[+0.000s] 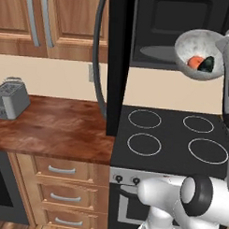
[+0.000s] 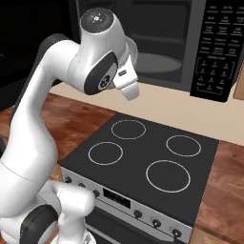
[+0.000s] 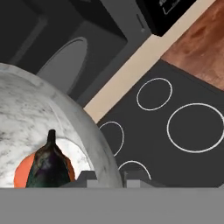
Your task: Place the bowl containing the eggplant and squash in the microwave. Close the microwave door and press the start button to microwave the meal.
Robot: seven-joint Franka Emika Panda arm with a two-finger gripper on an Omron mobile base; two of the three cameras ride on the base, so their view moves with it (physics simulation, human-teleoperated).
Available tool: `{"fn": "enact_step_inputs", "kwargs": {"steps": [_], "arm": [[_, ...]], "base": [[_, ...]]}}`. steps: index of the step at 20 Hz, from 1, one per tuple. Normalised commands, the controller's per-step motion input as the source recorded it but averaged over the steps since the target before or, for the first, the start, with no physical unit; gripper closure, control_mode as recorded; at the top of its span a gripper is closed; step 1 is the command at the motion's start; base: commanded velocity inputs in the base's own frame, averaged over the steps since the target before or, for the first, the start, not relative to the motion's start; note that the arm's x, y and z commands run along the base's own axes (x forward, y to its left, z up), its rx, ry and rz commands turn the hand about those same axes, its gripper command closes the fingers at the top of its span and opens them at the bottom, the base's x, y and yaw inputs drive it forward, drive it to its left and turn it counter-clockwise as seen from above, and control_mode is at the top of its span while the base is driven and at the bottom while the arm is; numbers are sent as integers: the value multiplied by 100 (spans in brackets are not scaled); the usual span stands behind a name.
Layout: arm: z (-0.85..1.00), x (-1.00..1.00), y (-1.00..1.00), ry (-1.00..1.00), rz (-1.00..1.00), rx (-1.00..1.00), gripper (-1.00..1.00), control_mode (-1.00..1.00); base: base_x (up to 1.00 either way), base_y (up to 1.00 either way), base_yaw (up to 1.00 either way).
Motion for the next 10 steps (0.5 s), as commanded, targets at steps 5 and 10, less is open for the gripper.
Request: {"fn": "enact_step_inputs", "kwargs": {"steps": [5, 10], "arm": [[1, 32, 0, 0, -18, 23, 100, -100], [0, 39, 0, 0, -14, 22, 100, -100]], "base": [[0, 0, 0], [0, 0, 0]]}}
